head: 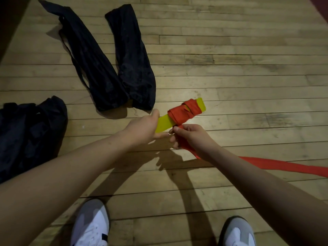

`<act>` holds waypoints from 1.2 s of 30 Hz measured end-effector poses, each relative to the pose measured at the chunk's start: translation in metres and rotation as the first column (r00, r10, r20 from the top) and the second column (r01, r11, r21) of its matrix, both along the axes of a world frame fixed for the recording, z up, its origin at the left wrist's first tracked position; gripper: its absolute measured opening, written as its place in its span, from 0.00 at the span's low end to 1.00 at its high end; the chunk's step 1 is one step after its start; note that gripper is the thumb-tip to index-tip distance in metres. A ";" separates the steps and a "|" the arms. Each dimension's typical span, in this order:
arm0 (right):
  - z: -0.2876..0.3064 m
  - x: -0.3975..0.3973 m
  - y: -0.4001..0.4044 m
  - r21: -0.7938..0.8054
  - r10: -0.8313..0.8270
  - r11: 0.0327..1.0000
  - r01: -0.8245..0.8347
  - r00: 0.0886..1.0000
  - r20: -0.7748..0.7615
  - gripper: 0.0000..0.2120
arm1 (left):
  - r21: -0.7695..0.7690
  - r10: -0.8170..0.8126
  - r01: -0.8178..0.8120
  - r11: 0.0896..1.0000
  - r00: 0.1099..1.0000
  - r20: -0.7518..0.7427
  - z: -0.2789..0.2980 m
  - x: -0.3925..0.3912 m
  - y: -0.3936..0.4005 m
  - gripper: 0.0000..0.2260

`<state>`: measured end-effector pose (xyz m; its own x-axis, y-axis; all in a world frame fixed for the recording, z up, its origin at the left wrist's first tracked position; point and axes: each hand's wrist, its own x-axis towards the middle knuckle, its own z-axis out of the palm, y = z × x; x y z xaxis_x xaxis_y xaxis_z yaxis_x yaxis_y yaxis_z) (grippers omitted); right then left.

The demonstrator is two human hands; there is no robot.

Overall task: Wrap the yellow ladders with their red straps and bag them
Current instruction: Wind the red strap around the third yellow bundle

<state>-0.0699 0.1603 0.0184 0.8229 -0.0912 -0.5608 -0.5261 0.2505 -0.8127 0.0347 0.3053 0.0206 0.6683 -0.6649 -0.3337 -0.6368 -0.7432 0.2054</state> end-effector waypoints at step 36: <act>0.000 0.007 0.006 -0.377 -0.140 0.917 0.127 0.990 -0.006 0.19 | -0.149 0.035 -0.016 0.989 0.992 0.123 0.008 -0.004 -0.001 0.21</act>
